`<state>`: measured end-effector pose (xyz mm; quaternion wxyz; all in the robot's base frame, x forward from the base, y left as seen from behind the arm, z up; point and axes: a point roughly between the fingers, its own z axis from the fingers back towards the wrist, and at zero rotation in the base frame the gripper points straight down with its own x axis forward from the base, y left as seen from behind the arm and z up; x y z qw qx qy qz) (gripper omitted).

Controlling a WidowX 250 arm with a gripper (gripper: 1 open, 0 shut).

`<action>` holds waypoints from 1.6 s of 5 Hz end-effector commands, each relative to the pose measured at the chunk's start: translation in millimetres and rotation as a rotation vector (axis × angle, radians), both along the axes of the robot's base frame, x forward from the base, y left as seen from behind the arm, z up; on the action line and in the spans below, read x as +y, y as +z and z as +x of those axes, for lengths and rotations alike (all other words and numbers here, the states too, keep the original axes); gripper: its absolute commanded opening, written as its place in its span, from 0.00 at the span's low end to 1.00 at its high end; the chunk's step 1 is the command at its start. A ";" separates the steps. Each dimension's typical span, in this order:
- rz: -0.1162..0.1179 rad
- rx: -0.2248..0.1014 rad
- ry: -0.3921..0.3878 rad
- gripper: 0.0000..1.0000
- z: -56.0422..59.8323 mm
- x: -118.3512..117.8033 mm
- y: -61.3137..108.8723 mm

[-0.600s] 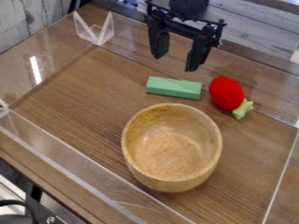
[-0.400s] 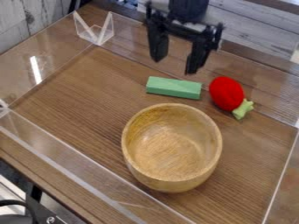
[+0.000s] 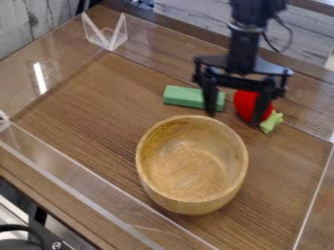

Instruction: Move the red object to the left side of the table

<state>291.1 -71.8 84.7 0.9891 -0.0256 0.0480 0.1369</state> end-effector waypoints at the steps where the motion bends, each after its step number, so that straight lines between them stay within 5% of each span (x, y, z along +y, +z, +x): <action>1: -0.033 -0.080 0.142 1.00 15.0 -6.9 3.9; 2: -0.050 -0.100 0.268 1.00 17.2 0.1 -7.4; 4: -0.086 -0.129 0.447 1.00 47.4 12.1 -11.3; 5: -0.101 -0.140 0.536 1.00 50.2 19.1 -4.6; 6: -0.118 -0.152 0.599 1.00 52.3 22.7 3.8; 8: -0.133 -0.167 0.662 1.00 72.0 32.8 -17.7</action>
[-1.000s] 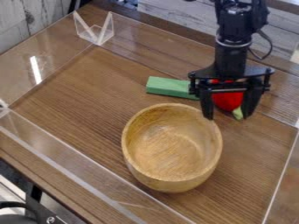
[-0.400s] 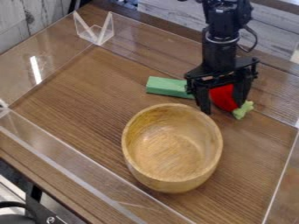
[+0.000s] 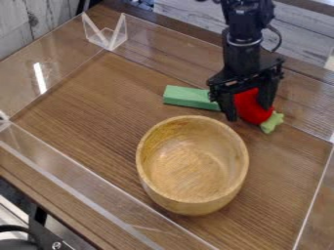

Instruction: Move the red object to the left side of the table

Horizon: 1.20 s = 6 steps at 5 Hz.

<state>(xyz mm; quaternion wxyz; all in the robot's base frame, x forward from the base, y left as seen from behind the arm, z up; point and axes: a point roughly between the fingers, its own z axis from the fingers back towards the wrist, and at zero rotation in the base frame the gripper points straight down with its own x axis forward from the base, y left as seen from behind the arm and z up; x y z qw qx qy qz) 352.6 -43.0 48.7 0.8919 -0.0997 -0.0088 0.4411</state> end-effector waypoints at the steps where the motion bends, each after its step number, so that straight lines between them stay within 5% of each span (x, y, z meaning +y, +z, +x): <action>1: 0.000 -0.062 0.076 1.00 17.0 13.8 14.4; 2: 0.010 -0.061 0.132 1.00 22.9 22.4 9.6; 5: 0.035 -0.065 -0.065 1.00 23.6 -22.3 -5.7; 6: 0.041 -0.067 -0.040 1.00 19.9 -30.8 -5.3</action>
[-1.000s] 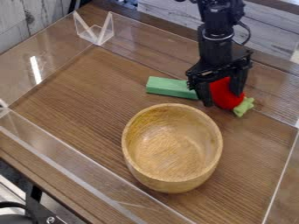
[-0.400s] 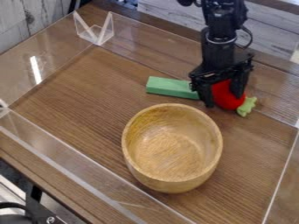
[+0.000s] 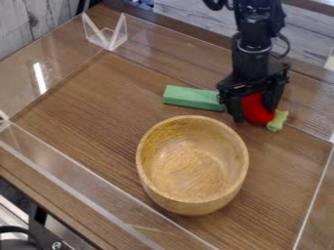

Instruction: Move the red object to the left side of the table

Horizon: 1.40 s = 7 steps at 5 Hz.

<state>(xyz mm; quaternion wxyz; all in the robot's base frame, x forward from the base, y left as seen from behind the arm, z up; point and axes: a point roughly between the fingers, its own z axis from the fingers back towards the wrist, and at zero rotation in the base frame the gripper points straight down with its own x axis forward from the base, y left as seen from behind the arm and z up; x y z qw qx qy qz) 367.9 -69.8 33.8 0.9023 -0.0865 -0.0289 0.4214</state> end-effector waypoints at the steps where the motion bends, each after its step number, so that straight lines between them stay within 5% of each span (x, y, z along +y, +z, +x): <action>1: -0.005 -0.044 0.036 1.00 0.8 -8.5 11.8; 3: -0.015 -0.056 -0.014 1.00 3.8 -6.2 35.8; 4: -0.042 -0.066 -0.009 0.00 7.7 -12.4 60.3; 5: -0.102 -0.095 0.004 0.00 7.9 -12.8 102.2; 6: -0.137 -0.140 0.046 0.00 2.9 6.0 129.0; 7: -0.127 -0.134 0.112 0.00 -2.1 7.9 120.2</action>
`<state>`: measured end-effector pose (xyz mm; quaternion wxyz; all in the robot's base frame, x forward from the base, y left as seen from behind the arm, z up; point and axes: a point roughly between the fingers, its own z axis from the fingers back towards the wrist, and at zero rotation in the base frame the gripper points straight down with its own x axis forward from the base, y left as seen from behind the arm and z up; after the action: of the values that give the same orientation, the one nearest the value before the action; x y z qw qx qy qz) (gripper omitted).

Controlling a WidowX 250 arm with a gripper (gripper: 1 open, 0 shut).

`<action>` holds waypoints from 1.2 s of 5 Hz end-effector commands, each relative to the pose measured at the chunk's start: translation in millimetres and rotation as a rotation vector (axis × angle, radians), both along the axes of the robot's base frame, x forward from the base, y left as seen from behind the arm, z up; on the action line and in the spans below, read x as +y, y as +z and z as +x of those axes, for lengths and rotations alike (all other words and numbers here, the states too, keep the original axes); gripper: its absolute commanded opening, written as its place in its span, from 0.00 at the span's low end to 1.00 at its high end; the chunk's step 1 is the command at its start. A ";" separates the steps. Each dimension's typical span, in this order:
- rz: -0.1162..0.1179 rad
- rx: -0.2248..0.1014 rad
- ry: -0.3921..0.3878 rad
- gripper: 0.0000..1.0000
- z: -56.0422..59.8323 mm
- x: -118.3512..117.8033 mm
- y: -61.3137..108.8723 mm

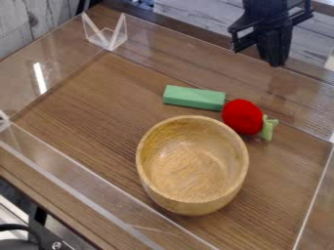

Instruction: Move the red object to the left side of the table

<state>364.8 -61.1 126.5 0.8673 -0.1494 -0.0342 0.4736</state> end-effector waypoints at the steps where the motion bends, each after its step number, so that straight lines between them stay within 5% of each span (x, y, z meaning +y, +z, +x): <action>1: 0.008 -0.057 0.036 0.00 -6.5 -7.8 20.2; 2: 0.021 -0.039 0.067 1.00 -13.2 -13.2 12.0; 6: 0.090 0.010 0.096 1.00 -22.2 -0.4 -42.6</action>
<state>338.2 -61.3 71.3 0.8505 -0.0940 -0.0420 0.5158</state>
